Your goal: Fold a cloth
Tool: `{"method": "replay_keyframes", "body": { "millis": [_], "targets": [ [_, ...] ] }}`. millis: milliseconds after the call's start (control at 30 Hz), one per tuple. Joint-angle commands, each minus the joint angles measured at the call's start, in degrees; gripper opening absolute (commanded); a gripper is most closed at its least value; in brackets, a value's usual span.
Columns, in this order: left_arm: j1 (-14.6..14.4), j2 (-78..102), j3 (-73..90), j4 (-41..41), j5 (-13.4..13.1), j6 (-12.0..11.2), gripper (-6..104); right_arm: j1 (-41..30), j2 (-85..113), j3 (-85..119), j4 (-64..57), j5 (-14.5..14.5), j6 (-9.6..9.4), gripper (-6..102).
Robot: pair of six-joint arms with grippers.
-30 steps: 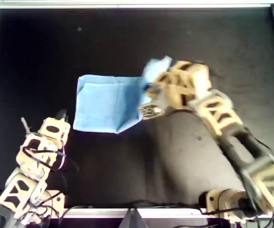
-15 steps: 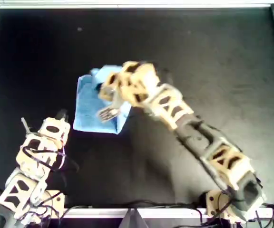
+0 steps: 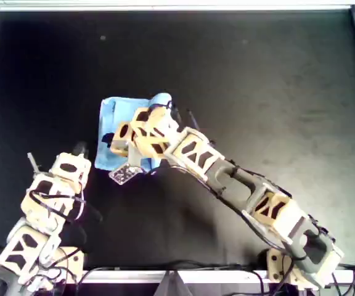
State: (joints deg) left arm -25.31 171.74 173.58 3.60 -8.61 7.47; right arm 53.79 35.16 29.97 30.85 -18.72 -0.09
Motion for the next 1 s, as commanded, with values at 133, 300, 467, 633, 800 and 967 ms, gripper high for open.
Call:
{"method": "replay_keyframes", "body": {
  "millis": [133, 300, 467, 633, 800, 967],
  "targets": [
    [0.1, 1.0, -0.6, 0.0, -0.3, 0.4, 73, -1.2, 7.1, -3.9, 1.0, -0.1, 0.09, 54],
    [0.1, 1.0, -0.6, 0.0, -0.3, 0.4, 73, -6.2, 16.0, 1.6, 9.8, -0.1, 0.09, 49],
    [0.1, 1.0, -0.6, 0.0, -0.3, 0.4, 73, -10.5, 31.9, 18.8, 18.3, 0.0, -0.97, 30],
    [0.1, 1.0, -0.6, 0.0, -0.3, 0.4, 73, -16.3, 47.9, 35.7, 18.3, 0.0, -0.97, 0],
    [0.1, 1.0, -0.6, 0.0, -0.3, 0.4, 73, -24.7, 65.7, 52.3, 18.4, -0.1, -0.88, 1],
    [0.1, 1.0, -0.6, 0.0, -0.3, 0.4, 73, -32.4, 90.1, 71.4, 18.4, 0.0, -0.97, 2]
  ]
}}
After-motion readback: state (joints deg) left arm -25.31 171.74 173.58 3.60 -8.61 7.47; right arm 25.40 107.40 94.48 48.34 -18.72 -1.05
